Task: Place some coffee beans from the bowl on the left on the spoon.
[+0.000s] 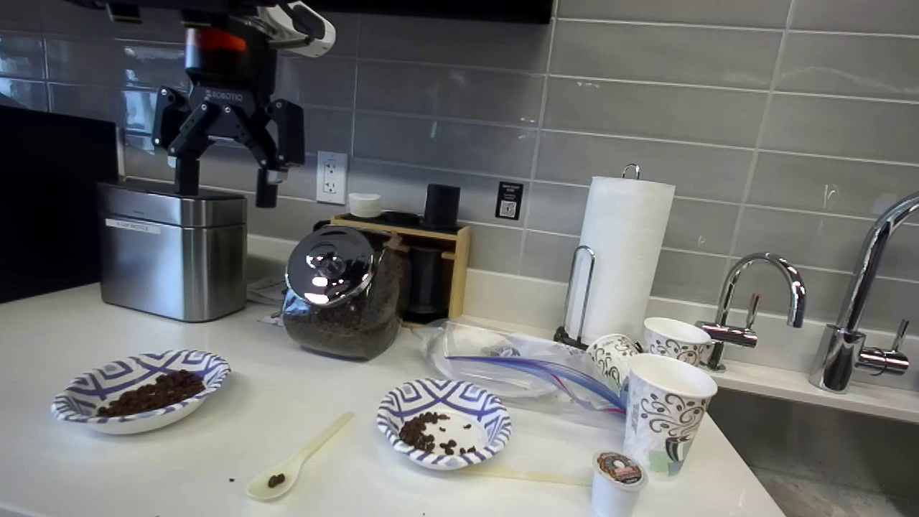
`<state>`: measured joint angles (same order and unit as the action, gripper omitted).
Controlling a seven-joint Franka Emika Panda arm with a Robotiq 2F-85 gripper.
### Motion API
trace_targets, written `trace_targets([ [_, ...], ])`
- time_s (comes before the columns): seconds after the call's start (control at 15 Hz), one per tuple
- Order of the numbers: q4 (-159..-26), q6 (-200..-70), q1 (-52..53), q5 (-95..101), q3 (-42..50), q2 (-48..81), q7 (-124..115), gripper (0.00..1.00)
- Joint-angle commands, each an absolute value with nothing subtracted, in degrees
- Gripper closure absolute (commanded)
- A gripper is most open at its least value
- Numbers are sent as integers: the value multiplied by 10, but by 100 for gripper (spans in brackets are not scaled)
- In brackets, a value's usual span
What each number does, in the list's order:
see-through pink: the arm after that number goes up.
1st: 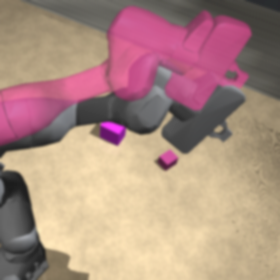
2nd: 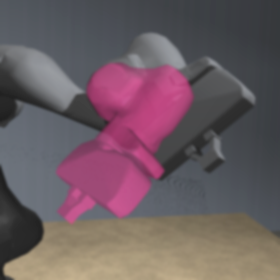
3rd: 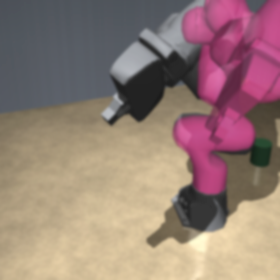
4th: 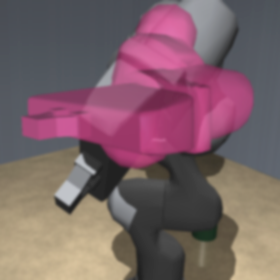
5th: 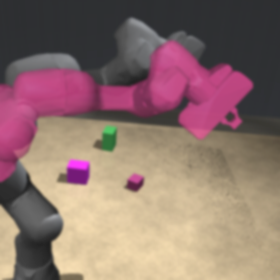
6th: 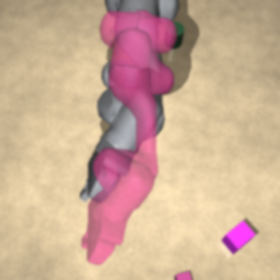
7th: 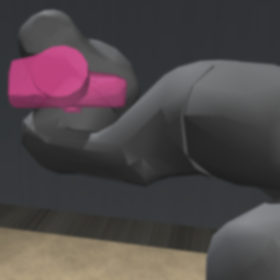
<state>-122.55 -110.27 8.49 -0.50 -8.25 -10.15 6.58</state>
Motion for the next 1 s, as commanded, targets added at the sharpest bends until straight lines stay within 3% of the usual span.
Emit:
trace_targets([
  [0.0, -1224, -1101, 86, -5, -82, -101, 65, 0],
  [0.4, -1232, -1059, 118, -28, -113, -68, 80, 0],
  [0.93, -1290, -1155, 141, -32, -141, -48, 79, 0],
])
